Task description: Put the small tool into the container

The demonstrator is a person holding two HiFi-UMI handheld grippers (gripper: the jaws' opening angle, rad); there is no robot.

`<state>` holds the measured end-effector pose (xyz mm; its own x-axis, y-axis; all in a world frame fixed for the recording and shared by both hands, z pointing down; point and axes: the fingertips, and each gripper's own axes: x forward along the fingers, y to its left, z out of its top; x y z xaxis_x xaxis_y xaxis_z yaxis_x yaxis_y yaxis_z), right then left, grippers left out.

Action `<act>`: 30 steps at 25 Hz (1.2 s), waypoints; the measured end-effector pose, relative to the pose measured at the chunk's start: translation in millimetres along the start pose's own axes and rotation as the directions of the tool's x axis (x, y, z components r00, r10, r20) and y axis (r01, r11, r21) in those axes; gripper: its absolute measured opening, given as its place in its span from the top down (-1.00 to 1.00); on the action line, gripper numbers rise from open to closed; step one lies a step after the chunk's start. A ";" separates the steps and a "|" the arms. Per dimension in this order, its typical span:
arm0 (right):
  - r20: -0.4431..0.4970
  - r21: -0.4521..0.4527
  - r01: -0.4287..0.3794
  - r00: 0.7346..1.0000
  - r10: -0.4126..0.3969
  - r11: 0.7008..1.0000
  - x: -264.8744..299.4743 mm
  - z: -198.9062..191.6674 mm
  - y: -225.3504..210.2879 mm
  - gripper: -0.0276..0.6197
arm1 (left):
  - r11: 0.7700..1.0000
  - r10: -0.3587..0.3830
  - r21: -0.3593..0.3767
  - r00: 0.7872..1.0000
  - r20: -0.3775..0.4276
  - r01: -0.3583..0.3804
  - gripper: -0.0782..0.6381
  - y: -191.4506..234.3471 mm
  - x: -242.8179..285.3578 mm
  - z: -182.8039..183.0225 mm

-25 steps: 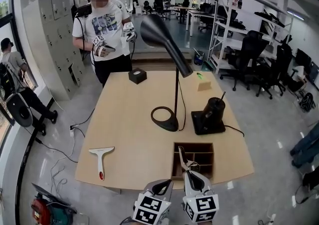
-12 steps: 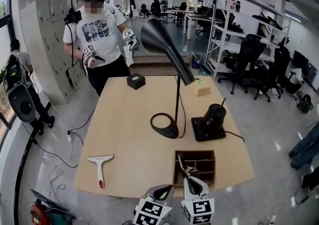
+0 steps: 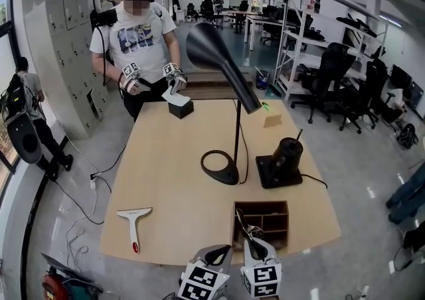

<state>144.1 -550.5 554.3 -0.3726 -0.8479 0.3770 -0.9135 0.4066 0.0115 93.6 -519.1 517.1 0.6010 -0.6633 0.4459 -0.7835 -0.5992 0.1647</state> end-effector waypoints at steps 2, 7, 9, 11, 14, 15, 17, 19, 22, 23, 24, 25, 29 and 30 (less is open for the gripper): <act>-0.007 0.000 0.001 1.000 -0.001 1.000 8.2 -5.5 -1.1 0.89 | 1.000 0.000 0.000 1.000 -0.002 0.000 0.75 5.5 5.3 -2.6; -0.037 -0.001 0.007 0.999 -0.007 1.000 13.8 -17.6 0.5 0.89 | 1.000 -0.001 -0.008 1.000 -0.009 0.001 0.75 10.3 6.8 -9.9; -0.042 -0.006 0.008 0.999 -0.008 1.000 14.5 -14.3 0.1 0.89 | 1.000 -0.003 -0.007 1.000 -0.011 0.003 0.75 10.6 6.7 -5.4; -0.042 -0.013 0.006 0.999 -0.007 1.000 16.0 -10.6 2.1 0.89 | 1.000 -0.004 -0.006 1.000 -0.011 0.004 0.75 12.5 5.9 -2.7; -0.043 -0.023 0.002 0.999 -0.003 1.000 17.6 -10.5 7.4 0.89 | 1.000 -0.005 -0.005 1.000 -0.011 0.005 0.75 14.5 4.5 -5.1; -0.044 -0.026 0.000 0.999 -0.001 1.000 17.9 -12.0 8.7 0.89 | 1.000 -0.004 -0.005 1.000 -0.012 0.004 0.75 14.1 4.7 -7.0; -0.046 -0.033 -0.004 0.999 0.002 0.999 19.5 -13.4 9.2 0.89 | 1.000 -0.005 -0.005 1.000 -0.014 0.004 0.75 12.9 6.8 -9.6; -0.047 -0.040 -0.007 0.999 0.006 0.999 21.6 -12.1 7.3 0.88 | 1.000 -0.004 -0.003 1.000 -0.015 0.004 0.75 12.1 10.3 -7.8; -0.051 -0.045 -0.019 0.999 0.016 0.999 20.2 -7.9 4.7 0.86 | 1.000 0.001 -0.006 1.000 -0.015 -0.001 0.75 10.0 10.5 -0.1; -0.053 -0.046 -0.024 0.998 0.021 0.999 18.2 -7.2 4.3 0.82 | 1.000 0.004 -0.008 1.000 -0.014 -0.004 0.75 8.6 9.7 1.3; -0.056 -0.047 -0.027 0.998 0.025 0.999 16.6 -7.5 3.8 0.77 | 1.000 0.007 -0.009 1.000 -0.014 -0.007 0.75 7.1 9.3 1.6; -0.058 -0.049 -0.029 0.998 0.026 0.998 15.8 -8.6 3.3 0.74 | 1.000 0.009 -0.009 1.000 -0.014 -0.009 0.75 6.0 9.7 0.8; -0.056 -0.050 -0.024 0.998 0.021 0.998 13.7 -10.7 1.9 0.71 | 1.000 0.008 -0.005 1.000 -0.013 -0.008 0.75 2.9 10.6 -2.4; -0.056 -0.052 -0.023 0.998 0.020 0.998 11.9 -9.6 1.3 0.69 | 1.000 0.006 -0.005 1.000 -0.013 -0.006 0.75 1.3 9.7 -1.8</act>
<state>140.1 -556.8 567.8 -0.3810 -0.8192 0.4286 -0.8950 0.4431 0.0513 98.1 -525.4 523.2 0.5941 -0.6612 0.4580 -0.7879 -0.5930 0.1660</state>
